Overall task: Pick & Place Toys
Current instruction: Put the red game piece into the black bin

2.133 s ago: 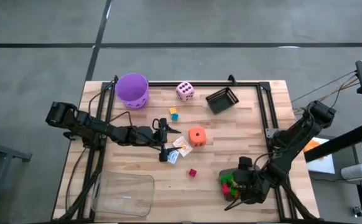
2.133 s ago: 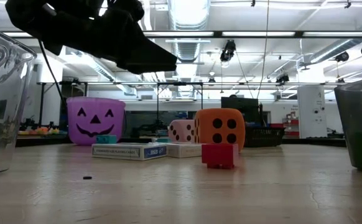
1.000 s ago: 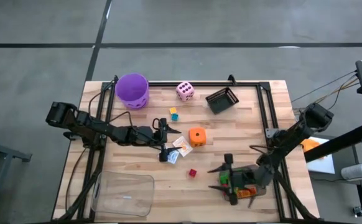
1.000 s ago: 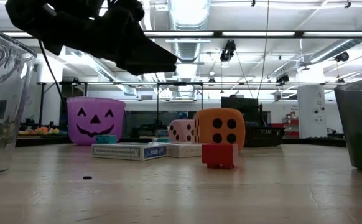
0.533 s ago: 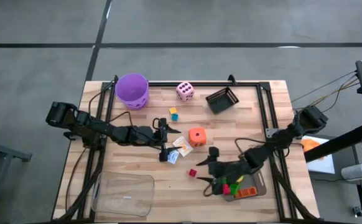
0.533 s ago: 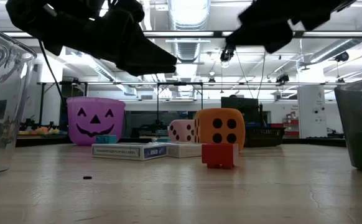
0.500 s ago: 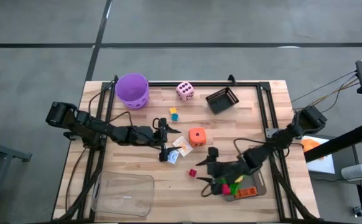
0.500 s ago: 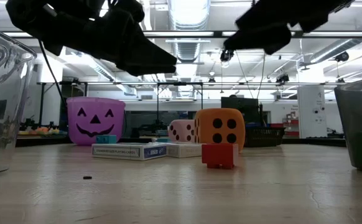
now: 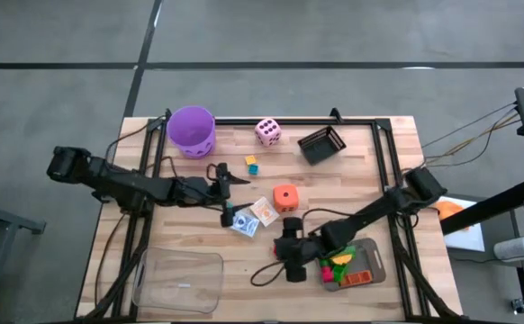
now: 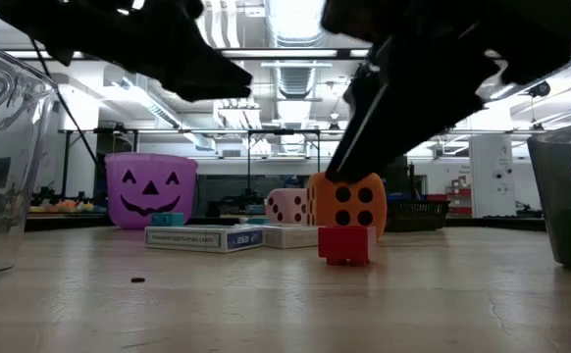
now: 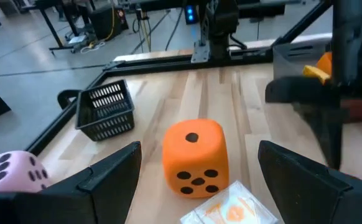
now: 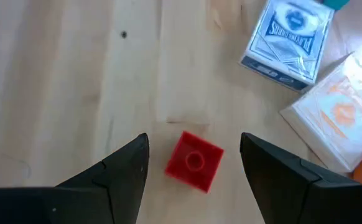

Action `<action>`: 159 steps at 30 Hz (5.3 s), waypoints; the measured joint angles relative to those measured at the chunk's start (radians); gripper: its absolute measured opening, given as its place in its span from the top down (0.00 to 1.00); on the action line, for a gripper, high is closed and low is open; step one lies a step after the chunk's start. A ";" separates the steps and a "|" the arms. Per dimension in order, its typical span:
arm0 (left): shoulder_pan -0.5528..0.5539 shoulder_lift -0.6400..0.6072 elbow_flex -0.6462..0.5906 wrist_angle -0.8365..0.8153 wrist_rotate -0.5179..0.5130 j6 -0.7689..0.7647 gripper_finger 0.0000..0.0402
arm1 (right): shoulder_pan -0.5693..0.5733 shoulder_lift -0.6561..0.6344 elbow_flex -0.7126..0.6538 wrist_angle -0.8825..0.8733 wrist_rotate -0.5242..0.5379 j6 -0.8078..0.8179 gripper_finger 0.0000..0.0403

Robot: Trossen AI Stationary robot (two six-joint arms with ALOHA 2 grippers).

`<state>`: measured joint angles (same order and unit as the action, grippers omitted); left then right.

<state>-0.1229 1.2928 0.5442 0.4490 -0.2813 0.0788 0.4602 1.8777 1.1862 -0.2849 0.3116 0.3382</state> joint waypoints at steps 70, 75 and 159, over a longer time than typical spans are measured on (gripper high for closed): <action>0.001 -0.152 -0.133 0.055 -0.015 -0.020 0.19 | -0.083 0.164 0.125 -0.162 -0.171 0.149 0.55; 0.001 -0.152 -0.133 0.055 -0.015 -0.023 0.19 | -0.083 0.164 0.125 -0.154 -0.170 0.143 0.68; 0.001 -0.152 -0.142 0.074 -0.014 -0.034 0.19 | 0.533 -0.495 -0.394 -0.377 -0.068 0.870 0.67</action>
<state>-0.1219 1.1408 0.4026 0.5228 -0.2955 0.0451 0.9935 1.3829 0.7921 -0.6620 0.2432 1.2085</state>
